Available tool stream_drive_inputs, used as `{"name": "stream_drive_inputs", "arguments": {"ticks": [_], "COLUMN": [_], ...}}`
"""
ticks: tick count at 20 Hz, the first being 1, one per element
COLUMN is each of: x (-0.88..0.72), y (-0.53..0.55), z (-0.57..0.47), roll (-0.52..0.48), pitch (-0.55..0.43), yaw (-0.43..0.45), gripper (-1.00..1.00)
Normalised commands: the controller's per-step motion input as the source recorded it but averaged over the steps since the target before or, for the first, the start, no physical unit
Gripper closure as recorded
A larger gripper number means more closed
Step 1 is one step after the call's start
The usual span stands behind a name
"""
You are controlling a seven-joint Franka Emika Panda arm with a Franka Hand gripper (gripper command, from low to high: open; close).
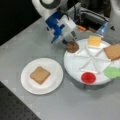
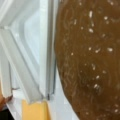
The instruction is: Ingredient selection for cheeseburger or sandwich
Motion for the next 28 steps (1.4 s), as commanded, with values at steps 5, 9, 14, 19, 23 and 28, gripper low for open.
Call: {"name": "stream_drive_inputs", "arguments": {"ticks": [5,9,14,19,23,28], "x": [0.06,0.11,0.16,0.22,0.23,0.23], "y": [-0.05,-0.03,-0.05,-0.07,-0.07,-0.10], "z": [-0.10,-0.11,-0.10,-0.07,-0.06,-0.05], "roll": [0.155,0.145,0.124,0.083,0.076,0.051], "pitch": [-0.069,-0.086,-0.081,-0.074,-0.056,-0.010], "yaw": [-0.062,-0.078,-0.075,-0.057,-0.036,-0.023], "gripper": [1.00,1.00,1.00,1.00,1.00,1.00]}}
